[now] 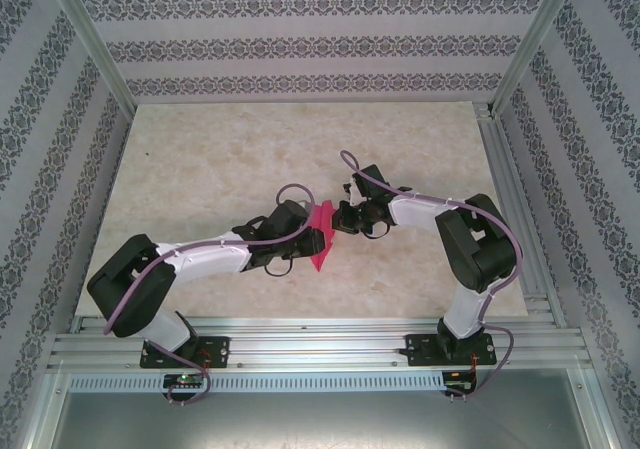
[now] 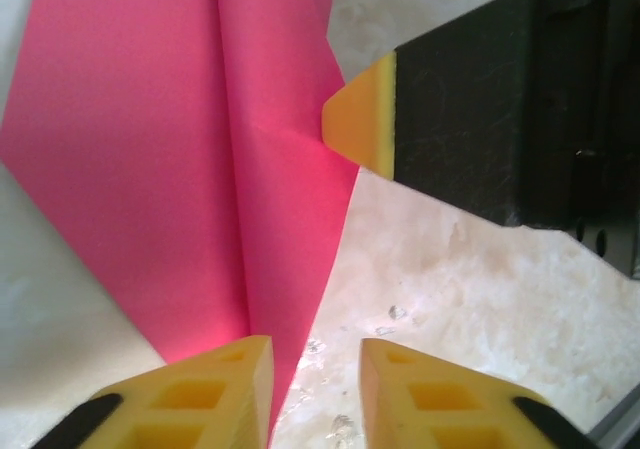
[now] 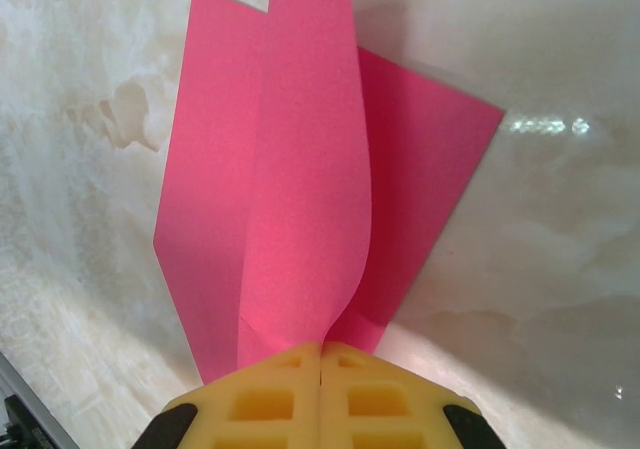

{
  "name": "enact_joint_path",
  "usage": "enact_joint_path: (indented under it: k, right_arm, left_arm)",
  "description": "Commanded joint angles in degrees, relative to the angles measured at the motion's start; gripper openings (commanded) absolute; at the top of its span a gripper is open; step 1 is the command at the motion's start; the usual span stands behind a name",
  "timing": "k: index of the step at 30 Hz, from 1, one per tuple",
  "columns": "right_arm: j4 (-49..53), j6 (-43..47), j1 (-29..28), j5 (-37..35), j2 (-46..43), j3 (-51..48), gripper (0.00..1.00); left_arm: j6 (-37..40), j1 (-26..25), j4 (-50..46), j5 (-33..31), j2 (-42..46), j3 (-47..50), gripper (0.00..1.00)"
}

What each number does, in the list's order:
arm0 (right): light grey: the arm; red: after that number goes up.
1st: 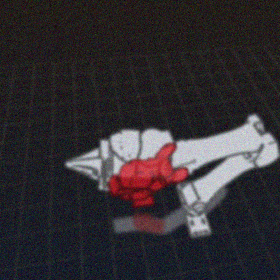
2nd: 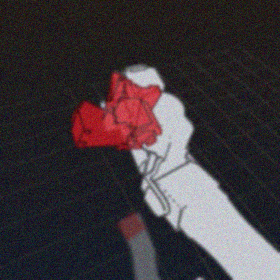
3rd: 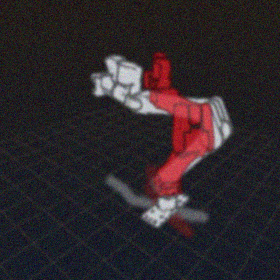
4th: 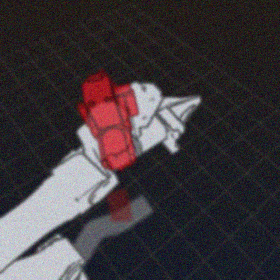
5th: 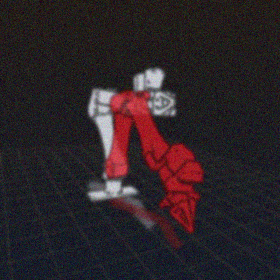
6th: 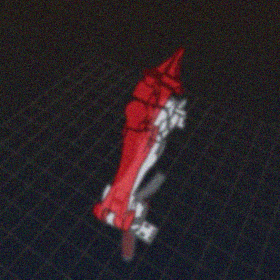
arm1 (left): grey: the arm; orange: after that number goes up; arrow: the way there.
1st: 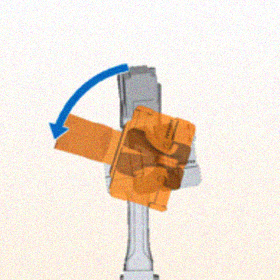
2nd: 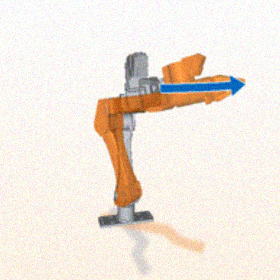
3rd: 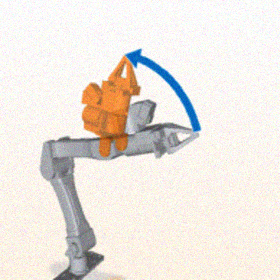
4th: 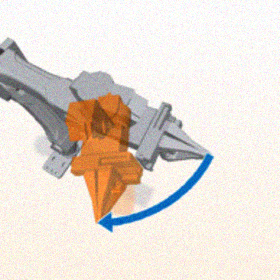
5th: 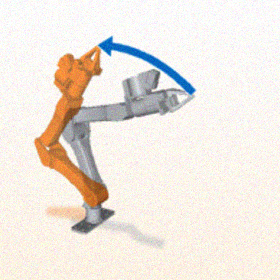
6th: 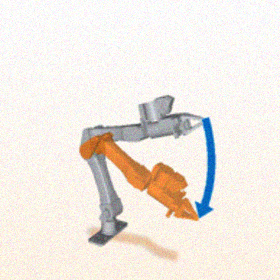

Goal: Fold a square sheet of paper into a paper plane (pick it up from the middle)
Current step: Fourth fold the wing at the center of the table.

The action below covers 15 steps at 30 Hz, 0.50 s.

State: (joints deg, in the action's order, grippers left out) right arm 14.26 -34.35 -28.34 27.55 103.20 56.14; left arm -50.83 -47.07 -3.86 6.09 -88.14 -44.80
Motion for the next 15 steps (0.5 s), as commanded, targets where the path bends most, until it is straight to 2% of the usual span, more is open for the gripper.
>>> enact_joint_path:
  k: [1,4,12,15]
  right_arm:
    - [-0.9,0.9,0.6,0.1,1.1,1.1,0.0]
    - [-0.9,0.6,0.6,0.1,1.1,1.2,0.0]
    - [-1.7,0.3,0.7,0.7,1.0,1.1,0.0]
    - [-3.2,-0.2,0.7,1.7,1.3,0.7,0.0]
  left_arm:
    - [1.9,-1.8,-2.9,-3.9,2.3,0.1,0.39]
    - [2.9,-4.1,-6.4,-8.2,2.3,-1.0,0.49]
    - [6.3,-11.1,-14.4,-18.8,-1.9,-5.2,0.49]
    - [8.9,-12.4,-15.1,-18.7,-4.7,-9.0,0.49]
